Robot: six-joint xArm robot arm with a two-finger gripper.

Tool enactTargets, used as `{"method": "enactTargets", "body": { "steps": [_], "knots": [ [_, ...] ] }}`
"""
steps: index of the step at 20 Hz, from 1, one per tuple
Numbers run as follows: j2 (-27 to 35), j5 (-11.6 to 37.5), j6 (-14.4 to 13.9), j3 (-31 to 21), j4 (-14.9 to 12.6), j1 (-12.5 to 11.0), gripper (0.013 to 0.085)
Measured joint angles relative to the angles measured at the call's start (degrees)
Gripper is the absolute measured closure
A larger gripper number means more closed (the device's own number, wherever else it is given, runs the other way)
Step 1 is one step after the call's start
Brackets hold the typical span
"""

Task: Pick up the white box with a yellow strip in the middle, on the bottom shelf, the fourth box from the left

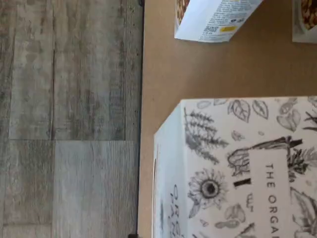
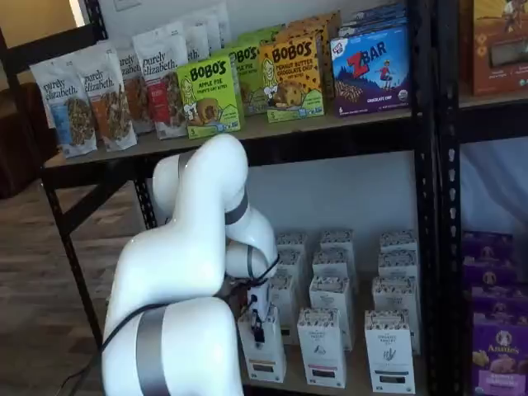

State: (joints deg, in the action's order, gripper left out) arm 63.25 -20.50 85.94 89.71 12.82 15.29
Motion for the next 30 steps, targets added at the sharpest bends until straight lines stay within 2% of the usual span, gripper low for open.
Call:
{"method": "enactTargets", "body": {
  "steps": [12, 14, 15, 17, 18, 19, 30],
  "knots": [
    [1.0, -0.6, 0.2, 1.3, 0.3, 0.1, 0.0130],
    [0.9, -0.5, 0.2, 1.3, 0.3, 0.0, 0.0210],
    [0.8, -0.5, 0.4, 1.2, 0.5, 0.0, 0.0210],
    [0.7, -0.6, 0.7, 1.1, 0.7, -0.1, 0.0290],
    [0.7, -0.6, 0.7, 1.1, 0.7, -0.1, 0.0290],
    [0.6, -0.8, 0.7, 1.0, 0.7, -0.1, 0.0330],
    [0.4, -1.7, 0.2, 1.1, 0.1, -0.2, 0.0330]
  ]
}}
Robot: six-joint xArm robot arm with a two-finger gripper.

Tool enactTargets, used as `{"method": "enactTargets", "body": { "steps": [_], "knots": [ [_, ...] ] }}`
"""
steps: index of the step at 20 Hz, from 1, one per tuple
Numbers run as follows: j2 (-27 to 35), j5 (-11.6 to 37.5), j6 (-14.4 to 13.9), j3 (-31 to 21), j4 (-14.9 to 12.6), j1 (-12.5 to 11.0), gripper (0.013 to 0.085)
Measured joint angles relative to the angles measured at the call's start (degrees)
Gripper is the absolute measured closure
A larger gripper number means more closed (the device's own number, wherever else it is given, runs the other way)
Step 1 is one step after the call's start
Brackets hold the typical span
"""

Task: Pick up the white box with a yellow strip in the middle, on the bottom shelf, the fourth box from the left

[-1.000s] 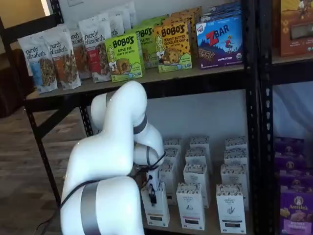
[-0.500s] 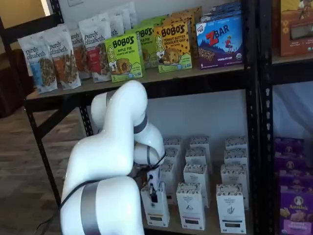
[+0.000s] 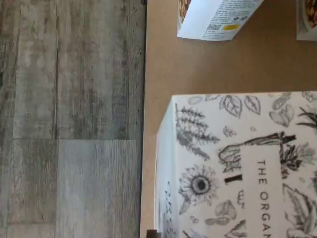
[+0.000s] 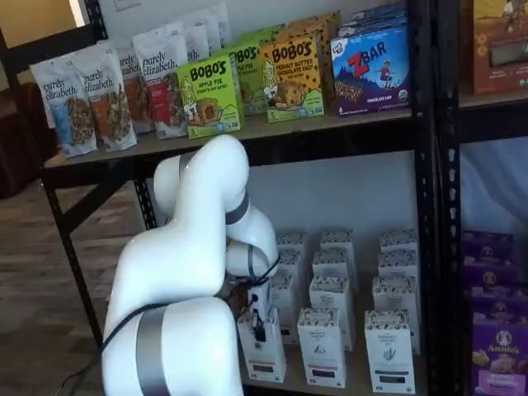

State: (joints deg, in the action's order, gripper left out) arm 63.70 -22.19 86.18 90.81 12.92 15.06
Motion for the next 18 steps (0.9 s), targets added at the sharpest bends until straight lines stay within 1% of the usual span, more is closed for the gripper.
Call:
{"method": "enactTargets", "body": {
  "steps": [3, 4, 5, 7, 8, 9, 12, 14, 18],
  "knots": [
    [0.0, -0.1, 0.2, -0.1, 0.3, 0.1, 0.0330],
    [-0.1, -0.1, 0.3, -0.1, 0.5, 0.1, 0.0370],
    [-0.1, 0.0, 0.4, -0.2, 0.6, 0.2, 0.0370],
    [-0.1, 0.1, 0.3, -0.2, 0.6, 0.2, 0.0450],
    [-0.1, 0.1, 0.2, -0.3, 0.5, 0.2, 0.0450],
    [-0.1, 0.1, 0.2, -0.3, 0.5, 0.3, 0.0490],
    [-0.2, 0.4, 0.4, -0.5, 0.8, 0.4, 0.0490],
    [-0.3, 0.8, 0.0, -0.9, 0.5, 0.5, 0.0490],
    [-1.2, 1.7, 0.8, -2.4, 1.8, 0.9, 0.0490]
  ]
}}
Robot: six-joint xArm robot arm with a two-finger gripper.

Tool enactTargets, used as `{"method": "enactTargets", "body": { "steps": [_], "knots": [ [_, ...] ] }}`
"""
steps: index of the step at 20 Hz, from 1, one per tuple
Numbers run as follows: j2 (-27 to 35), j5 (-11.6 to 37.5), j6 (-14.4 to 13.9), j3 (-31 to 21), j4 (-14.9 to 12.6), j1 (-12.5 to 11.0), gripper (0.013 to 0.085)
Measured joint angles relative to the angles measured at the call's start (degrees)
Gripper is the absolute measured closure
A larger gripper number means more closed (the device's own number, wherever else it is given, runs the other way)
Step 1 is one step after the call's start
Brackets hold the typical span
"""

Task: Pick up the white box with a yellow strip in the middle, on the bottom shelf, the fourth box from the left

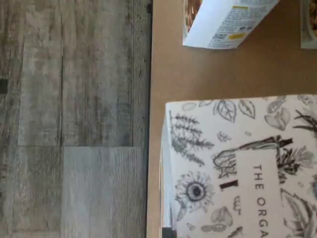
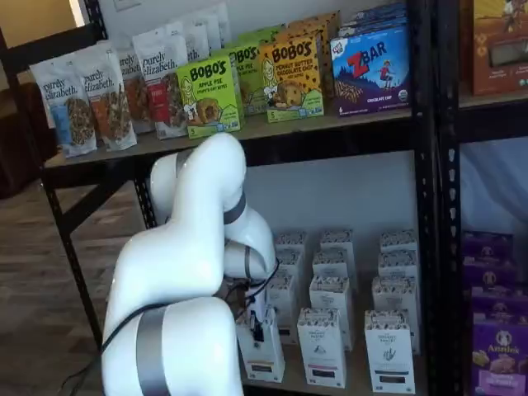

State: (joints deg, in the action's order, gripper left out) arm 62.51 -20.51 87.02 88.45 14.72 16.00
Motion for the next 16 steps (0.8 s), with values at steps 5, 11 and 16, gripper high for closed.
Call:
{"method": "enactTargets", "body": {
  "steps": [5, 11, 16],
  "knots": [
    [-1.8, 1.6, -0.5, -3.0, 0.2, 0.8, 0.0490],
    [-5.2, 3.0, -3.7, -8.3, -1.9, 2.3, 0.0490],
    [-7.8, 5.6, -7.4, -12.7, -5.0, 3.3, 0.0490]
  ]
}}
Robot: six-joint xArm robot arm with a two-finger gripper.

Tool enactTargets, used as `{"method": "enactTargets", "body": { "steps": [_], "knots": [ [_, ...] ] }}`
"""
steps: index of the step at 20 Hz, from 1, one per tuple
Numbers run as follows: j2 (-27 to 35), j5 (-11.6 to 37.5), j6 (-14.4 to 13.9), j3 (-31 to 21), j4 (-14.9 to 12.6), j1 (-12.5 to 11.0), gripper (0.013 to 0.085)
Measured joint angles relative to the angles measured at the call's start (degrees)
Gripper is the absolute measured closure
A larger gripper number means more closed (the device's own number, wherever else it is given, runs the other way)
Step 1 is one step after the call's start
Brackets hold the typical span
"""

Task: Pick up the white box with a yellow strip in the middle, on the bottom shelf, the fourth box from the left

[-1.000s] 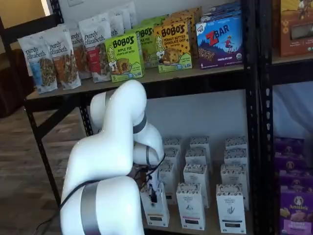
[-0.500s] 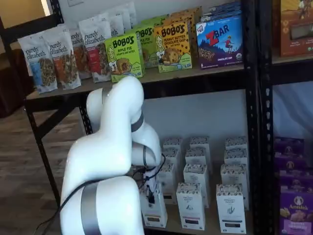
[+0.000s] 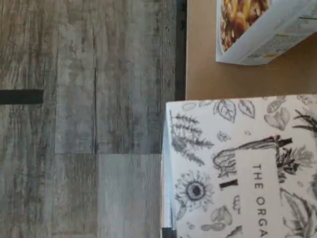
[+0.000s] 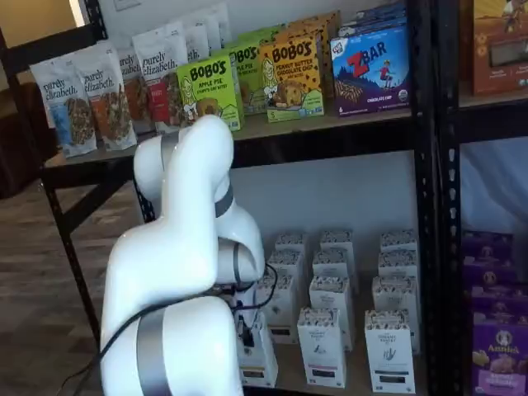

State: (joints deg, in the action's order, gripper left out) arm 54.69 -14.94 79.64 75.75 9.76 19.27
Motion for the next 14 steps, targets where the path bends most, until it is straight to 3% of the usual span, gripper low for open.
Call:
{"method": "enactTargets", "body": {
  "steps": [3, 9, 14],
  "knots": [
    [-2.2, 0.5, -2.5, -3.1, -2.5, 0.2, 0.0490],
    [-6.9, -0.6, -1.7, -8.8, -1.2, 0.6, 0.0490],
    [-10.9, 0.3, -3.1, -14.0, -2.6, 0.9, 0.0490]
  ]
}}
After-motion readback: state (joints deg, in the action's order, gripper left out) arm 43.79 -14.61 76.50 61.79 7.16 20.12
